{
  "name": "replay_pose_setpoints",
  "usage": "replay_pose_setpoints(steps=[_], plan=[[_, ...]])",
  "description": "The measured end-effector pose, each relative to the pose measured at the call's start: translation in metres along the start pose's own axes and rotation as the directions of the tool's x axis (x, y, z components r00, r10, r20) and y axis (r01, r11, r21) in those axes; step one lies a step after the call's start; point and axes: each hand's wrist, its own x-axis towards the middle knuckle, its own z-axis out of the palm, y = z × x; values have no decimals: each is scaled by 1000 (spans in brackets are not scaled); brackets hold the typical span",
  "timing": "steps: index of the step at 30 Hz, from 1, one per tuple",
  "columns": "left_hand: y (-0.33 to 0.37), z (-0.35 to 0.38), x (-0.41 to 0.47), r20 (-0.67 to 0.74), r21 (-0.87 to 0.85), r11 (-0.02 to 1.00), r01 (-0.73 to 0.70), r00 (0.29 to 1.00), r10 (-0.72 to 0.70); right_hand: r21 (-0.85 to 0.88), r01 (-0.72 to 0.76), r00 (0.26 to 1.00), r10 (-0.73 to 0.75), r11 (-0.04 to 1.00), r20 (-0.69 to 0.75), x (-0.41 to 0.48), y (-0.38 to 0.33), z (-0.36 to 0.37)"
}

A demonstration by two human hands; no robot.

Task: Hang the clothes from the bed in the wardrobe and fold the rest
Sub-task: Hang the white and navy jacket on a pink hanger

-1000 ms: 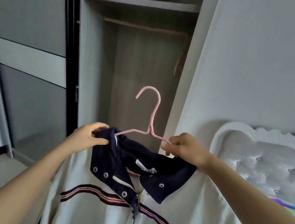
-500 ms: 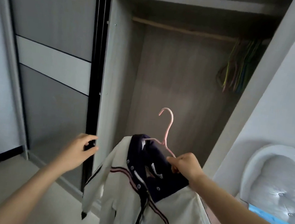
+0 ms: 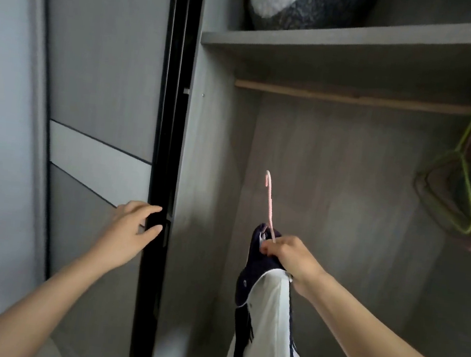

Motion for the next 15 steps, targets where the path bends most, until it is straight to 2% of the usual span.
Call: replay_pose_setpoints(steps=[6,11,15], plan=[[-7,16,92,-224,161,987,-15,973,51,61,74,994,-68,995,-90,81,-37,-24],[-18,16,200,-397,176,979,-108,902,171,61,183,966,-168,981,-195,157,-81,-33],[-31,10,283,-459,266,950,-164,845,274,57,264,926,-236,963,-293,215,-123,-26]])
